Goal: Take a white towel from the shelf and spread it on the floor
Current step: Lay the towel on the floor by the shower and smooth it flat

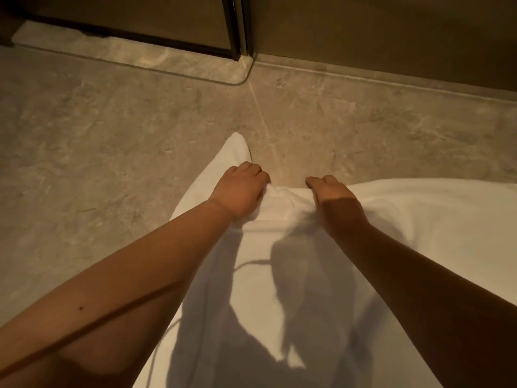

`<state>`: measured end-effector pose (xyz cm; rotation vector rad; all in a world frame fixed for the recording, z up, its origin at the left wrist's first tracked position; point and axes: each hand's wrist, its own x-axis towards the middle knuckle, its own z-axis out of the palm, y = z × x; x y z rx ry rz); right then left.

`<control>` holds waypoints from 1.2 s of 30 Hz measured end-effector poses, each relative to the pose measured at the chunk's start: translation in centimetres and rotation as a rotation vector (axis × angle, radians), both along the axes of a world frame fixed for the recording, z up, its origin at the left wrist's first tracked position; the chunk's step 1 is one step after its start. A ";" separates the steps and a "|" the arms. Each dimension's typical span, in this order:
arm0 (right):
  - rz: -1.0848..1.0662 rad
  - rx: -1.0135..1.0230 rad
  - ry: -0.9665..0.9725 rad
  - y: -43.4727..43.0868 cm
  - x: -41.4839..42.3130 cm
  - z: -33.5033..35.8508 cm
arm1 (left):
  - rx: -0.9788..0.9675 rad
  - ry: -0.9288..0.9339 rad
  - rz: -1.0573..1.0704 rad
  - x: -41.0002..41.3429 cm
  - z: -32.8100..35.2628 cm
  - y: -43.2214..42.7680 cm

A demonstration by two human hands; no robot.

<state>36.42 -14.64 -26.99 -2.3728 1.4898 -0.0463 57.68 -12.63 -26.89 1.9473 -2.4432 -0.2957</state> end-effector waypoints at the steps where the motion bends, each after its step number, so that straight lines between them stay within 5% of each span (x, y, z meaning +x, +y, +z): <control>1: -0.010 -0.024 -0.015 0.2 -0.1 -0.2 | -0.018 -0.003 -0.003 0.3 0.0 0.4; 8: -0.061 -0.153 -0.054 1.0 -0.6 -0.3 | -0.118 -0.002 -0.011 1.1 1.2 1.5; 14: -0.200 -0.370 -0.321 0.6 -0.5 0.8 | -0.248 0.067 0.085 2.3 2.6 1.9; 19: -0.221 -0.277 -0.413 0.5 0.1 1.0 | -0.238 0.076 0.179 2.5 2.5 1.7; 25: -0.087 -0.067 -0.145 1.5 -0.3 -0.2 | -0.240 0.072 0.230 3.0 1.3 1.4; 32: 0.069 -0.027 0.091 3.4 -1.4 -1.5 | 0.204 -0.086 0.174 3.3 -2.2 4.2; 36: 0.092 0.046 0.242 4.2 -2.3 -3.1 | 0.287 -0.127 0.209 4.1 -3.2 4.2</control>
